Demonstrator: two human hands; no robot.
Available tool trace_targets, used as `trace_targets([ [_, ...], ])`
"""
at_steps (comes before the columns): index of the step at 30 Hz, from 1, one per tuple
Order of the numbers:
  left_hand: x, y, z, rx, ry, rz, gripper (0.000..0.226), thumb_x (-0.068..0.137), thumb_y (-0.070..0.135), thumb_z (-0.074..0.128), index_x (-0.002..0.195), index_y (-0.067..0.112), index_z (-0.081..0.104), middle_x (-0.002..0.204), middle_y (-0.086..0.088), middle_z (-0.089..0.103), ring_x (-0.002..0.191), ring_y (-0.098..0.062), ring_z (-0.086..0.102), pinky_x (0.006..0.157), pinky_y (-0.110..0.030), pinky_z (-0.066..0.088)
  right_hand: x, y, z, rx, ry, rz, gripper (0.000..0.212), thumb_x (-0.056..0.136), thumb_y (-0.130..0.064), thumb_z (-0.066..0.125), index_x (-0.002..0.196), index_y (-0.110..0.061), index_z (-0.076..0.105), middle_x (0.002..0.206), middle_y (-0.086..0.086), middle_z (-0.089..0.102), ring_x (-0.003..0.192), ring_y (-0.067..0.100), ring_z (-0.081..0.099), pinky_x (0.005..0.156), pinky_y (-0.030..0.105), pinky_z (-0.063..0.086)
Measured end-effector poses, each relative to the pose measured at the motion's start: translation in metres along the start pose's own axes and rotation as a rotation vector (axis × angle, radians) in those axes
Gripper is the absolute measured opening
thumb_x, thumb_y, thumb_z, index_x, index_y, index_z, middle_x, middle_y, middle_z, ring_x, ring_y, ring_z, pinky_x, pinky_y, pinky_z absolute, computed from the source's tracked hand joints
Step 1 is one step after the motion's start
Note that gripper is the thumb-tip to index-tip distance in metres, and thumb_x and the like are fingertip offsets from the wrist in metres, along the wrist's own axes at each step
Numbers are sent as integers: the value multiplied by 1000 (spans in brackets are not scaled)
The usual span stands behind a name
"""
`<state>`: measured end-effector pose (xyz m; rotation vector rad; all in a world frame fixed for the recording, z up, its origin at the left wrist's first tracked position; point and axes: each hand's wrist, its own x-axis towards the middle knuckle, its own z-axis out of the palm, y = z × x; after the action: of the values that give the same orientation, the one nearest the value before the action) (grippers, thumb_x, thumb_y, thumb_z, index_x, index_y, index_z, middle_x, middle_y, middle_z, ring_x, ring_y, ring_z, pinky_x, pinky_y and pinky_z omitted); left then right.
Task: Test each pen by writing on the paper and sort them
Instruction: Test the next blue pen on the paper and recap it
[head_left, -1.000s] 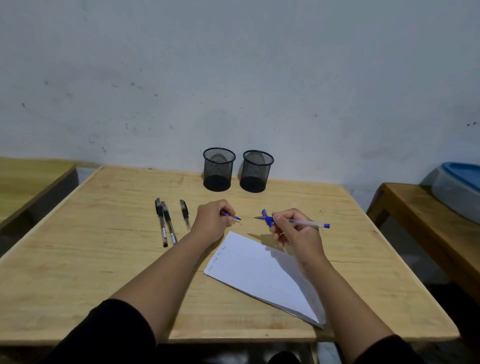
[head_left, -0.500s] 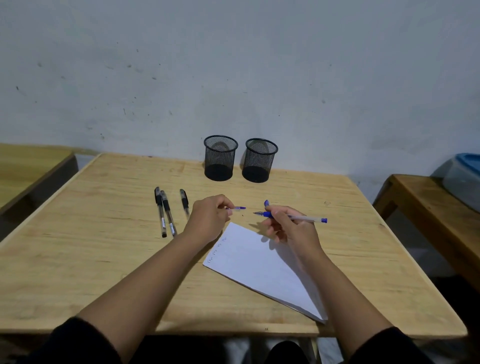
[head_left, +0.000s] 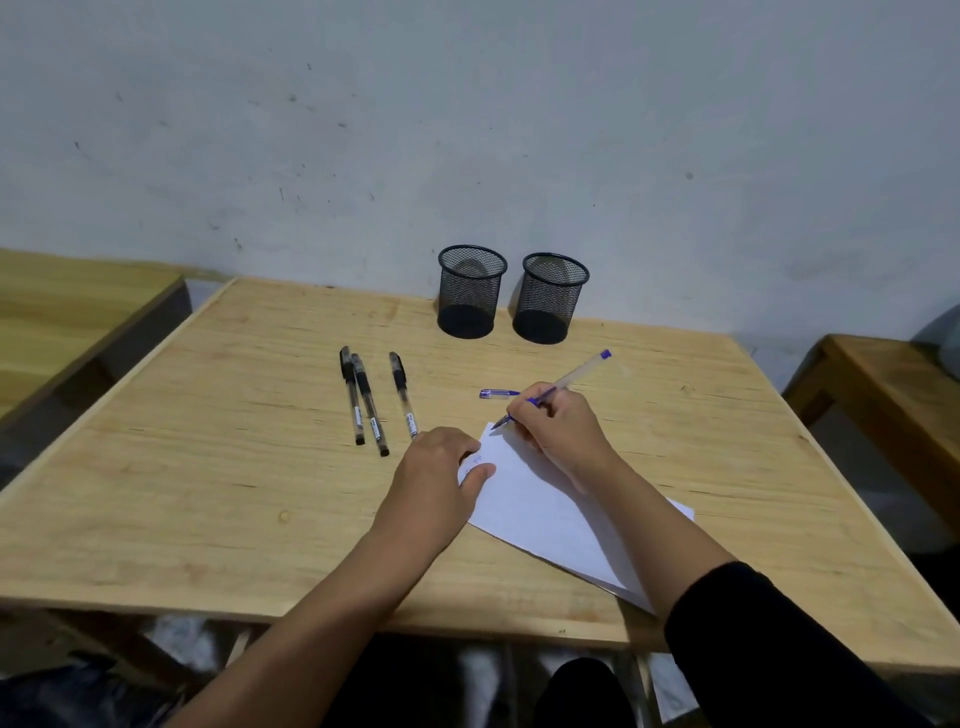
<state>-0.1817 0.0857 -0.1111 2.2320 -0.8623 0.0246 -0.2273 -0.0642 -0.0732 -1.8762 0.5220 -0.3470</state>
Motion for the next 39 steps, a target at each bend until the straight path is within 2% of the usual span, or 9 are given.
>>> trace_targets([
  [2,0,-1,0,7,2,1,34,86,32,61,114,13,63,118,-1,63,111,-16,54,91,-15,31,1,0,5,-97,3,-32,18,83,-24,52,68,-16,55,56,2,52,53,12,45,56,28,39],
  [5,1,-1,1,1,5,-1,33,86,32,61,115,15,63,118,0,63,111,-15,53,91,-15,32,-3,2,12,-210,19,-73,14,86,-16,51,73,-12,55,56,-2,50,48,1,47,50,10,37],
  [7,2,-2,2,2,6,-2,34,87,33,60,115,15,63,118,0,63,110,-15,53,91,-16,32,-6,3,14,-238,37,-107,12,87,-12,51,75,-10,56,57,-3,49,49,0,47,48,6,36],
  [17,2,-1,2,-1,7,1,35,87,32,60,116,14,62,118,-1,62,110,-15,53,94,-22,38,-4,4,16,-235,2,-117,13,84,-8,51,79,1,59,62,7,51,55,9,42,50,10,36],
  [23,3,-2,3,12,2,2,35,87,33,60,116,15,62,118,0,62,110,-14,53,93,-20,37,-4,4,16,-218,8,-133,11,84,-7,52,74,-5,58,63,5,53,57,9,45,50,8,37],
  [28,2,-2,3,20,4,0,36,87,34,60,117,15,62,119,0,62,110,-14,53,91,-18,36,-5,4,17,-233,30,-143,10,85,-7,52,78,-3,58,64,10,53,57,10,45,49,6,37],
  [39,5,-3,2,23,5,4,34,87,33,60,116,14,62,118,-1,62,109,-15,53,89,-17,34,-5,1,16,-205,71,-144,14,86,-7,52,72,-8,52,59,5,48,55,11,43,48,7,36],
])
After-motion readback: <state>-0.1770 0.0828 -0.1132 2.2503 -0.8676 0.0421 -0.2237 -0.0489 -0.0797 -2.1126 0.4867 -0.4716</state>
